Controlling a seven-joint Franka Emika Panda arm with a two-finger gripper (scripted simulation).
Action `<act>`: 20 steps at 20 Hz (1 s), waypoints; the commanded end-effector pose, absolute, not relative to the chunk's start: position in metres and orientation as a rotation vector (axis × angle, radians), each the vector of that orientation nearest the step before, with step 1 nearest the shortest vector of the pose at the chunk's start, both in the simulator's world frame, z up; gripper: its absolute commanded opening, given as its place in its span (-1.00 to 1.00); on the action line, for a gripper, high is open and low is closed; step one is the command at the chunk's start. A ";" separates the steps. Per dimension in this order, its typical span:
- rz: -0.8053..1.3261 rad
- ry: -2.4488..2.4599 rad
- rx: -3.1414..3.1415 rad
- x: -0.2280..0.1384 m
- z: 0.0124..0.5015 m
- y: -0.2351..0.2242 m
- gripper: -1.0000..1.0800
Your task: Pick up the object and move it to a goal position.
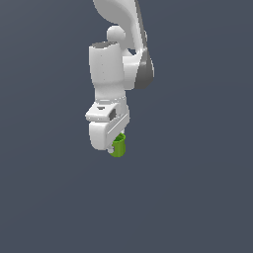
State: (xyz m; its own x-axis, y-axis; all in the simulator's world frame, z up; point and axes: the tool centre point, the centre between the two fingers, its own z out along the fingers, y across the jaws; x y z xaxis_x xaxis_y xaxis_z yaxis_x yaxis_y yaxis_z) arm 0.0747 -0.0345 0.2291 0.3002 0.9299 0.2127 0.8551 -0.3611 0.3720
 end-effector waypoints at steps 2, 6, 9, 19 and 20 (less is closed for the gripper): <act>0.687 1.646 2.310 0.085 0.267 -0.045 -1.00; 0.780 1.638 2.248 0.092 0.303 -0.056 -1.00; 0.841 1.632 2.205 0.096 0.328 -0.063 -1.00; 1.010 1.609 2.080 0.099 0.398 -0.083 -1.00; 1.025 1.607 2.069 0.099 0.404 -0.085 -1.00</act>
